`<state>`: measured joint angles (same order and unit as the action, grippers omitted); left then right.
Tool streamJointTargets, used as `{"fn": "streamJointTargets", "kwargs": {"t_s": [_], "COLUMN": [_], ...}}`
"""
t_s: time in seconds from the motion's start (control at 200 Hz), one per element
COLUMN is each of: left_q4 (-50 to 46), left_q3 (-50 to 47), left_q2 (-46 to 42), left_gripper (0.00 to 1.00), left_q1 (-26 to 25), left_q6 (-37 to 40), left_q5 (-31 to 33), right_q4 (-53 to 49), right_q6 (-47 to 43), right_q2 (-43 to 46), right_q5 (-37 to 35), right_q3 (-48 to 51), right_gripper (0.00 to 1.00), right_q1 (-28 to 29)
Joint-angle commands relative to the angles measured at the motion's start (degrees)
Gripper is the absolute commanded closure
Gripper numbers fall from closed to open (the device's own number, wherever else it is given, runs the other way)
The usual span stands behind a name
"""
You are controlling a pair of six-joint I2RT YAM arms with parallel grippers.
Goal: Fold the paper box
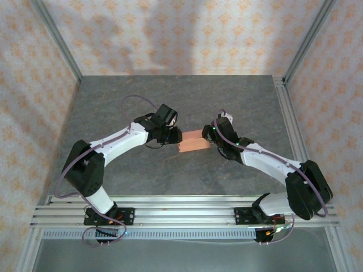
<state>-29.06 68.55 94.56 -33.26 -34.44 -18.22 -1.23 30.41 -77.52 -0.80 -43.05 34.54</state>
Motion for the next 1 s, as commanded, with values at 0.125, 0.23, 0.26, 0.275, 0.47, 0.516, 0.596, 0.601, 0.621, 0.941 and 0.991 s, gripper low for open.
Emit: {"fn": "streamJointTargets", "kwargs": {"t_s": [0.125, 0.23, 0.26, 0.275, 0.47, 0.516, 0.596, 0.601, 0.621, 0.941, 0.991], "left_q4": [-5.6, -5.8, -6.1, -6.2, -7.0, -7.2, -7.3, -7.3, -7.2, -3.5, -4.2], "left_q3": [-0.9, 0.1, 0.6, 0.8, 6.2, 8.0, 10.5, 10.6, 11.1, 10.8, 11.1], "left_q2": [3.0, 2.7, 2.5, 2.5, 0.4, 0.2, -0.3, -0.4, -0.6, -3.1, -2.9], "left_gripper": [0.72, 0.71, 0.68, 0.67, 0.41, 0.37, 0.31, 0.31, 0.29, 0.00, 0.00], "left_q1": [0.5, 0.4, 0.5, 0.5, 0.6, 0.6, 0.6, 0.6, 0.5, 0.5, 0.5], "left_q6": [1.6, 2.1, 2.3, 2.4, 3.5, 3.5, 5.6, 5.6, 5.8, 39.9, 47.5], "left_q5": [2.1, 2.2, 2.2, 2.2, 3.2, 3.4, 3.9, 4.0, 4.1, -0.9, -2.8], "right_q4": [1.4, 1.1, 0.6, 0.4, -1.7, -2.0, -2.0, -2.0, -2.1, -4.0, -4.5], "right_q6": [1.2, 0.7, 0.4, 0.2, -2.1, -2.4, -3.1, -3.2, -3.4, -4.0, -4.0], "right_q2": [-2.4, -0.6, 0.1, 0.4, 3.8, 4.5, 5.4, 5.5, 5.7, 11.2, 12.4], "right_q5": [1.0, 0.7, 0.3, 0.1, -1.2, -1.2, -1.3, -1.3, -1.4, 2.5, 2.9], "right_q3": [3.3, 2.8, 2.4, 2.1, -1.1, -1.7, -2.2, -2.2, -2.3, 0.3, 1.3], "right_gripper": [0.89, 0.93, 0.91, 0.89, 0.47, 0.42, 0.34, 0.34, 0.32, 0.18, 0.17], "right_q1": [-0.3, -0.3, -0.2, -0.3, -0.8, -1.1, -1.6, -1.6, -1.8, -7.2, -8.1]}}
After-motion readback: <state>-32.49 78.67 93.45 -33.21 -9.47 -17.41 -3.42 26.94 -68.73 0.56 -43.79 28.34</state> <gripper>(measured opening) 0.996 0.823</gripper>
